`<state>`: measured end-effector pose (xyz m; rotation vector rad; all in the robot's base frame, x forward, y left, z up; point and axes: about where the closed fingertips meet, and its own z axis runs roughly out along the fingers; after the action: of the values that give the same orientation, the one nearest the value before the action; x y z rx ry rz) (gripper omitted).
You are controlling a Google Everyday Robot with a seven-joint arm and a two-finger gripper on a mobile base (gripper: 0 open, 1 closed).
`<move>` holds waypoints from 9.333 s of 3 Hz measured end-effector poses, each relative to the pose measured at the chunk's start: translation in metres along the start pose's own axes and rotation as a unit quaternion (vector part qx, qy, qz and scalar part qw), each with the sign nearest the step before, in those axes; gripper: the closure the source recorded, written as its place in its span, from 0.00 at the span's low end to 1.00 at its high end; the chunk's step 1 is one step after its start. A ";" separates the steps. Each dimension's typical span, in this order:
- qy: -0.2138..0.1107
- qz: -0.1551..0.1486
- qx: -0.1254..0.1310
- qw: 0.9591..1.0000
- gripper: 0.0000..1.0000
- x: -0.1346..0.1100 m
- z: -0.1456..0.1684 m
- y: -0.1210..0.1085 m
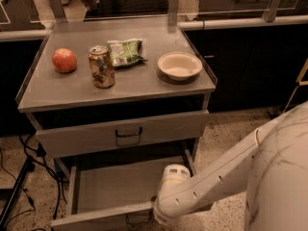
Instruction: Close middle drawer
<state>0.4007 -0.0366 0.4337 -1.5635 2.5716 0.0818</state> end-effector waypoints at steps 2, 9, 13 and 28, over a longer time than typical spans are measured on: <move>0.000 0.002 0.001 1.000 0.58 0.000 0.001 0.000; 0.000 0.002 0.001 1.000 0.65 0.000 0.001 0.000; -0.030 0.051 0.063 0.996 1.00 -0.033 0.029 -0.049; -0.049 0.030 0.167 0.984 0.81 -0.083 0.057 -0.124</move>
Offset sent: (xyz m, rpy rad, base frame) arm 0.0003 -0.0003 -0.0005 -0.0003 -0.0012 -0.0039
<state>0.5531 -0.0144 0.3914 -1.3257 2.4040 -0.2473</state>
